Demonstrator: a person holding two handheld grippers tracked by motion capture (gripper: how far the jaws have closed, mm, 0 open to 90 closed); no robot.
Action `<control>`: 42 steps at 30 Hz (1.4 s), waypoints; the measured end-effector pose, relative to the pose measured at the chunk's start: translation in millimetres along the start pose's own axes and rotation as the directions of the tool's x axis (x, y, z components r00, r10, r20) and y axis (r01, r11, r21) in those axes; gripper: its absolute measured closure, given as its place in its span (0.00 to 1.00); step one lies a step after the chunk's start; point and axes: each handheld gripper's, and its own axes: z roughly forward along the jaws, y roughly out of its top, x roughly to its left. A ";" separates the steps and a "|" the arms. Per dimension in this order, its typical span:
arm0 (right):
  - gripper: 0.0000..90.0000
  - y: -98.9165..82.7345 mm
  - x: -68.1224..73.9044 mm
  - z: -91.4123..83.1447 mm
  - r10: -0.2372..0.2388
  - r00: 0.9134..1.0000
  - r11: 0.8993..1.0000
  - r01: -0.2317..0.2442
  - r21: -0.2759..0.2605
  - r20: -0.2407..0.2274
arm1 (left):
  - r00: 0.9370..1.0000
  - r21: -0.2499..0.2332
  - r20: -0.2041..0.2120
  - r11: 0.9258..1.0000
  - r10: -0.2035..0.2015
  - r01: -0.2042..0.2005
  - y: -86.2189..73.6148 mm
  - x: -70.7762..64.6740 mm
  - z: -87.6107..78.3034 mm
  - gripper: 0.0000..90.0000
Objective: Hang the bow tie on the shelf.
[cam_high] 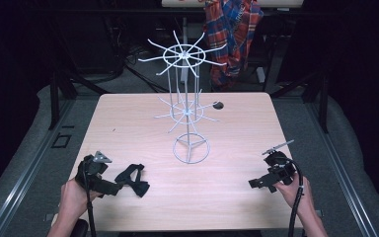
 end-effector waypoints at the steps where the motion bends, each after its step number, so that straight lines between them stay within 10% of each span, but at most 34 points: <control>1: 0.01 -0.2 0.6 0.0 0.001 1.000 1.000 -0.001 0.002 -0.005 | 1.000 -0.001 0.002 1.000 0.000 0.000 0.1 -0.1 0.1 0.00; 42: 0.08 1.5 3.9 1.7 -0.041 0.999 0.997 0.042 0.061 -0.011 | 0.999 0.063 0.007 0.997 0.039 -0.040 15.4 -17.4 11.7 0.00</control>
